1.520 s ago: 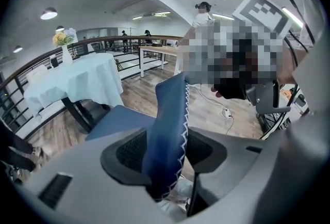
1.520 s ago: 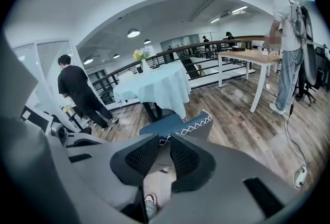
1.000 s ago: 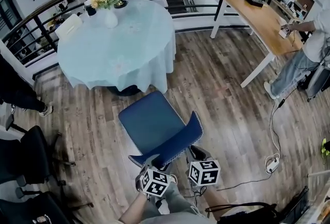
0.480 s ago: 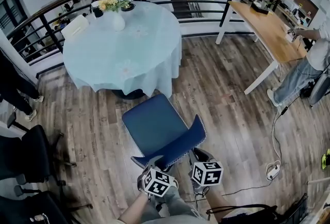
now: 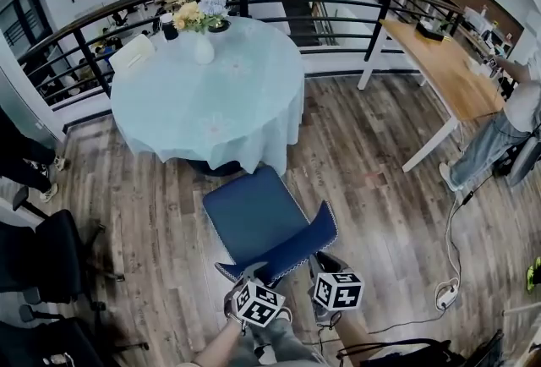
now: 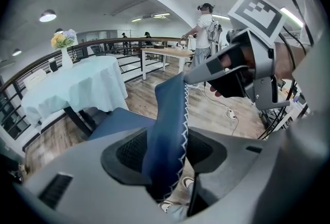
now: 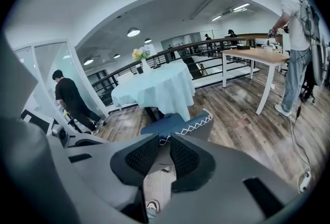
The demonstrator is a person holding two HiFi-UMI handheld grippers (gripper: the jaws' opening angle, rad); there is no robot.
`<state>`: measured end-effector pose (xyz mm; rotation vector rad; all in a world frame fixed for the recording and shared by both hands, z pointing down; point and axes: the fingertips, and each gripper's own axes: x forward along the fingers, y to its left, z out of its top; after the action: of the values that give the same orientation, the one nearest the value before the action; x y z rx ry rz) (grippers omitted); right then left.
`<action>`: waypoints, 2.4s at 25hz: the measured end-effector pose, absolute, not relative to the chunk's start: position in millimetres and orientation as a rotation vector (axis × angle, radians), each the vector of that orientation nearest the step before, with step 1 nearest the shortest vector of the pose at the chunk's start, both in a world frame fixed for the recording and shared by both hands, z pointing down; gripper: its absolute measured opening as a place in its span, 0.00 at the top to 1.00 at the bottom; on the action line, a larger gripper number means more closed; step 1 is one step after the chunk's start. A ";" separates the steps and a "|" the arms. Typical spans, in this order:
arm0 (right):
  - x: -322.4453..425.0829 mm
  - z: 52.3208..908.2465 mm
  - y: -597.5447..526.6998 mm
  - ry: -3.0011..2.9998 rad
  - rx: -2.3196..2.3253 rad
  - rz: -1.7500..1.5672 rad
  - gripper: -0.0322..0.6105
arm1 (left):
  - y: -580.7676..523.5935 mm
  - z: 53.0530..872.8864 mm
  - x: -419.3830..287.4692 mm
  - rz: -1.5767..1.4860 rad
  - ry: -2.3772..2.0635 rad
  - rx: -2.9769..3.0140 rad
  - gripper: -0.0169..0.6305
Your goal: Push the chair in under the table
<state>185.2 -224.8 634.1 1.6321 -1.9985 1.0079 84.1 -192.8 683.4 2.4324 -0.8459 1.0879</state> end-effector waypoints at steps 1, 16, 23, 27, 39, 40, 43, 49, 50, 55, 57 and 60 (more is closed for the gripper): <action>183.8 633.3 -227.3 -1.999 1.634 1.009 0.83 | -195.5 682.8 82.4 1.090 -0.848 2.433 0.65; 167.1 629.1 -266.3 -2.003 1.690 0.984 0.83 | -239.6 678.5 64.7 1.072 -0.871 2.469 0.65; 161.8 631.2 -285.4 -2.011 1.681 0.957 0.83 | -260.0 680.3 59.4 1.053 -0.870 2.477 0.64; 155.6 631.0 -296.9 -2.024 1.680 0.937 0.83 | -273.6 680.6 52.3 1.059 -0.876 2.484 0.63; 141.6 631.5 -337.6 -2.047 1.679 0.874 0.83 | -318.4 679.5 38.0 1.069 -0.897 2.526 0.63; 140.9 631.3 -339.9 -2.047 1.679 0.868 0.83 | -320.9 679.5 37.3 1.070 -0.900 2.529 0.63; 140.5 630.8 -346.4 -2.050 1.682 0.856 0.83 | -327.4 679.3 37.6 1.067 -0.898 2.535 0.63; 140.7 630.0 -356.8 -2.060 1.671 0.847 0.83 | -337.5 678.5 38.0 1.058 -0.898 2.540 0.64; 140.5 630.0 -359.3 -2.062 1.667 0.851 0.83 | -339.9 678.4 37.7 1.056 -0.903 2.540 0.64; 138.1 629.5 -372.9 -2.071 1.651 0.841 0.83 | -353.1 678.5 35.2 1.055 -0.909 2.537 0.64; 136.6 629.8 -378.5 -2.072 1.647 0.841 0.83 | -359.0 678.8 33.8 1.055 -0.916 2.538 0.64; 134.9 630.8 -386.1 -2.075 1.638 0.843 0.83 | -367.0 679.0 32.0 1.055 -0.928 2.540 0.64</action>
<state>134.9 -386.1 630.8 1.6381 -2.0752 0.8430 32.0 -367.0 679.0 2.5401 -0.9277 1.0547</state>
